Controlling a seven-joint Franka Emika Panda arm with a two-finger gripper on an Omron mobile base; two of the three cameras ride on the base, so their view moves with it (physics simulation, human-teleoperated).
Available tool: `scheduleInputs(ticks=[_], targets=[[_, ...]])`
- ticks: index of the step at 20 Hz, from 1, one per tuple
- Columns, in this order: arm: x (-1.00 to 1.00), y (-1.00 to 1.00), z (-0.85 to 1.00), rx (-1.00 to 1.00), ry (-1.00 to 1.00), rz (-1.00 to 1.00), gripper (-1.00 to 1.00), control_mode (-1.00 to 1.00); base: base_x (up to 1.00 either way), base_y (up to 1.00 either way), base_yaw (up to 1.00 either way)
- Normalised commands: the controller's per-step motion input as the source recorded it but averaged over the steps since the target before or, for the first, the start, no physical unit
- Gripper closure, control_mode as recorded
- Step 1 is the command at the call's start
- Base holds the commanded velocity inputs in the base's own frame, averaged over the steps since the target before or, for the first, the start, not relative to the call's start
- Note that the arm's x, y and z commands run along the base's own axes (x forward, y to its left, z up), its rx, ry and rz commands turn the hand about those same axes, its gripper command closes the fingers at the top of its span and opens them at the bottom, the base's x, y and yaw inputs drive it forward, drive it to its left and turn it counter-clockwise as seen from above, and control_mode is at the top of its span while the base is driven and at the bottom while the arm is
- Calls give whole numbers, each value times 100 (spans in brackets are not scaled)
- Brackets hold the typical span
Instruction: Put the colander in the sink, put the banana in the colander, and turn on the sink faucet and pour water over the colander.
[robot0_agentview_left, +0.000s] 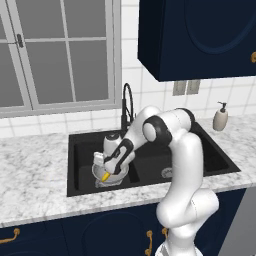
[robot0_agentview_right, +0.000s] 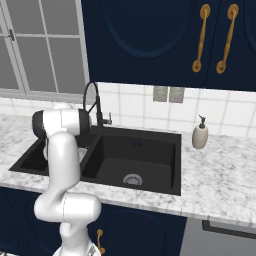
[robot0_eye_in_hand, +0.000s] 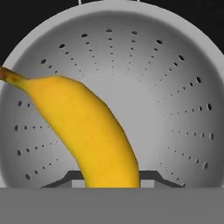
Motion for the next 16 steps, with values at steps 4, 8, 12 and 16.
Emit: scheduleInputs(ticks=[4, 8, 12, 16], targets=[[19, -1, -9, 0, 0, -3, 100, -100, 0, 0, 0], [25, -14, 0, 0, 0, -2, 100, -100, 0, 0, 0], [10, -42, 0, 0, 0, -4, 100, -100, 0, 0, 0], [7, -39, -1, 0, 0, -1, 100, -100, 0, 0, 0]])
